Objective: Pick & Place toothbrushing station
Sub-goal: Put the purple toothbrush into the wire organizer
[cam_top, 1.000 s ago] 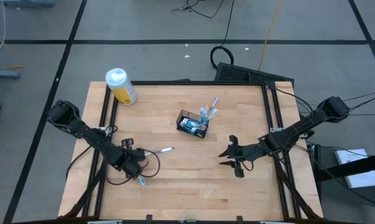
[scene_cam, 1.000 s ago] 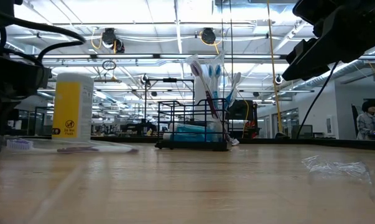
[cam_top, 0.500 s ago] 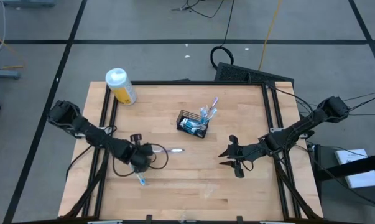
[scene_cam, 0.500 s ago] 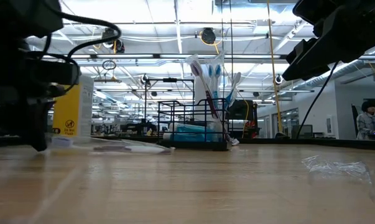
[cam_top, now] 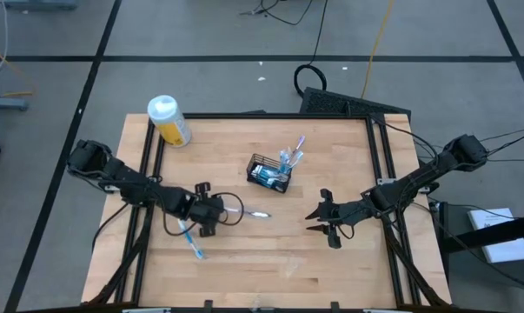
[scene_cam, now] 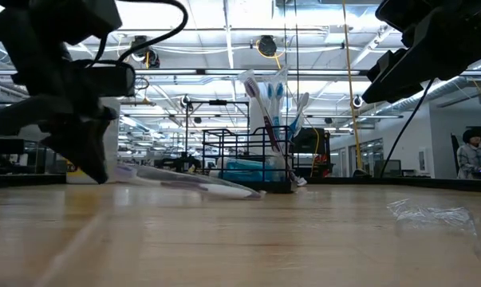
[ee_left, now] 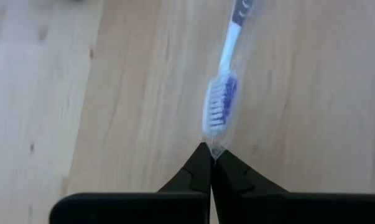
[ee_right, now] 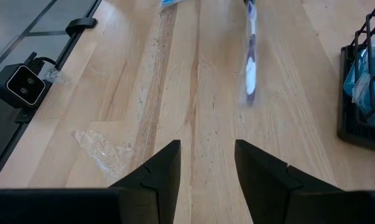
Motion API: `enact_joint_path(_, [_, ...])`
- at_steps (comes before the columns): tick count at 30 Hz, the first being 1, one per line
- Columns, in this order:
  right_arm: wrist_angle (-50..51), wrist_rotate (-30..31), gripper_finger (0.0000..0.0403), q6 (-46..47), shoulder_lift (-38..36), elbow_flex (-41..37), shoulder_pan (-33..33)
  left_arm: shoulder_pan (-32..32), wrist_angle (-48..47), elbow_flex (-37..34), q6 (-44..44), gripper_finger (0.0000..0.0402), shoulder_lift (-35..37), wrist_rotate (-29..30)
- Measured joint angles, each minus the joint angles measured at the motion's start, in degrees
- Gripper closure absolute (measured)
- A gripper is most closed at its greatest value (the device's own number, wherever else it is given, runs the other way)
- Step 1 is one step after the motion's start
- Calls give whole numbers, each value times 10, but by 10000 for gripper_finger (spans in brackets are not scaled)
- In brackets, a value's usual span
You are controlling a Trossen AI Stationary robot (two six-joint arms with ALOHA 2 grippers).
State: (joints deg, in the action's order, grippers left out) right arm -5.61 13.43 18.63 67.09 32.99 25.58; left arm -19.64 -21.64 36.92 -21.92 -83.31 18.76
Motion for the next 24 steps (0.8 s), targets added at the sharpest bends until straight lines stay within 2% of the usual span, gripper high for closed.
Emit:
enact_joint_path(10, [-2, -3, 261, -3, 0, 0, 0, 12, 82, 1, 42, 401, 0, 9])
enact_joint_path(15, [-11, -2, 261, -23, 0, 0, 0, 17, 90, 16, 65, 401, 0, 13])
enact_joint_path(24, [-147, -33, 261, -74, 70, 0, -25, 17, 92, 73, 119, 401, 0, 29])
